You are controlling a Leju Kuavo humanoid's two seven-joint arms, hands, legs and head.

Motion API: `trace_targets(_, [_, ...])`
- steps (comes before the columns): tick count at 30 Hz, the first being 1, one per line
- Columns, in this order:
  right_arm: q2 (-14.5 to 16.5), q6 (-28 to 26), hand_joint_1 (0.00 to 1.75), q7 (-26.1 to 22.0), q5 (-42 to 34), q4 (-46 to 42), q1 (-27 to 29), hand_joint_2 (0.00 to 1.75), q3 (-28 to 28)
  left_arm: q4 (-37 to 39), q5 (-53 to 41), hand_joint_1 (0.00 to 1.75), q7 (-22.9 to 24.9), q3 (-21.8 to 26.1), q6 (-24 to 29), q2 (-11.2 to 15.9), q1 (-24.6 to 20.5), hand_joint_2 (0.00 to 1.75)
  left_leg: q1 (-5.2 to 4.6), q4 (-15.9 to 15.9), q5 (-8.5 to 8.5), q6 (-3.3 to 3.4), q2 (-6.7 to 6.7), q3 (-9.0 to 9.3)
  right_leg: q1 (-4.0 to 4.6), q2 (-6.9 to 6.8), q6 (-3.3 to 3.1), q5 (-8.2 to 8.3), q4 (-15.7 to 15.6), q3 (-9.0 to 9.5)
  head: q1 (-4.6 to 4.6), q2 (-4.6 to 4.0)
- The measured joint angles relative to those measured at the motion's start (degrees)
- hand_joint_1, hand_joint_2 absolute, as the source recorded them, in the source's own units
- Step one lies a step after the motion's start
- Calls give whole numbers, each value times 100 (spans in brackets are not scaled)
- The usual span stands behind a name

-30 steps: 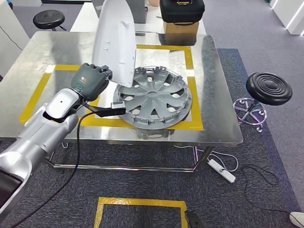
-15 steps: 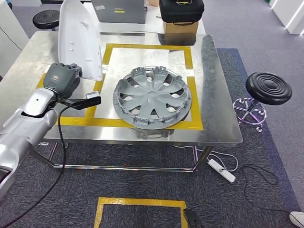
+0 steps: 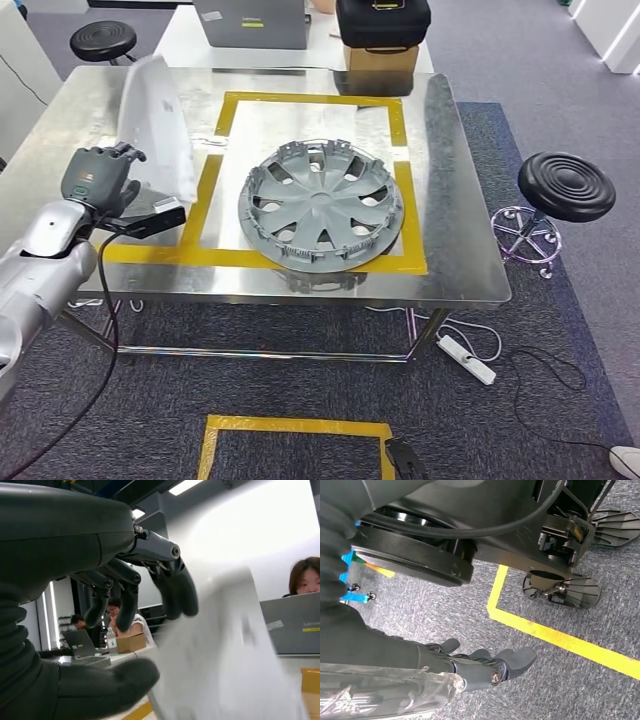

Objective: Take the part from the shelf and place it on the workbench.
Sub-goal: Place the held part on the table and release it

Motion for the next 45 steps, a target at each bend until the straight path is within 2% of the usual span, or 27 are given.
trace_targets(1, [0,1,0,0,3,0,0,0,0,8,12,0,-10,31,27,11,14,175,0,0,0,0,0,0,0,0,0,0,0,0,-1,0])
trace_targets(5, [2,1,0,0,7,0,2,0,0,19,34,0,-23,106,114,45,79,0,0,0,0,0,0,2,0,0,0,0,0,1,1,1])
trace_targets(29, [16,1,0,-8,7,0,13,0,0,22,12,0,-59,407,299,274,335,0,2,0,0,-1,0,4,0,1,-3,-2,0,0,1,0])
trace_targets(36, [22,-1,0,-7,15,-1,2,0,0,22,34,0,-93,606,286,205,349,0,-19,-12,-20,59,5,19,-34,4,53,-18,-4,5,-3,-1])
trace_targets(38, [24,-2,0,-7,22,-1,-9,0,0,21,47,0,-132,637,268,188,344,0,9,-47,-3,88,20,49,-33,3,80,-170,239,-109,15,-1])
trace_targets(39, [24,-2,0,-7,25,-1,-12,0,0,20,57,0,-160,649,249,173,346,0,19,-57,1,97,27,60,-37,2,89,-326,541,-260,24,-1])
trace_targets(41, [24,-2,0,-6,27,0,-14,0,0,20,78,0,-212,674,207,135,357,0,21,-55,-2,102,31,60,-46,0,102,-657,1351,-683,41,0])
trace_targets(42, [23,-2,0,-6,29,0,-12,0,0,20,83,0,-231,690,187,114,366,0,22,-54,-4,101,31,59,-51,0,108,-726,1645,-855,42,0])
trace_targets(43, [23,-2,0,-6,32,0,-13,0,0,20,79,0,-249,706,172,96,373,0,26,-50,-5,94,30,59,-57,-1,112,-677,1730,-933,45,1])
trace_targets(44, [22,-2,0,-6,36,0,-18,0,0,20,72,0,-261,724,158,80,378,0,34,-44,-9,80,30,60,-65,-1,115,-516,1576,-896,45,0])
trace_targets(45, [22,-2,0,-7,39,0,-26,0,0,20,63,0,-268,741,143,66,377,0,47,-28,-15,55,29,61,-77,-3,122,-277,1217,-754,46,0])
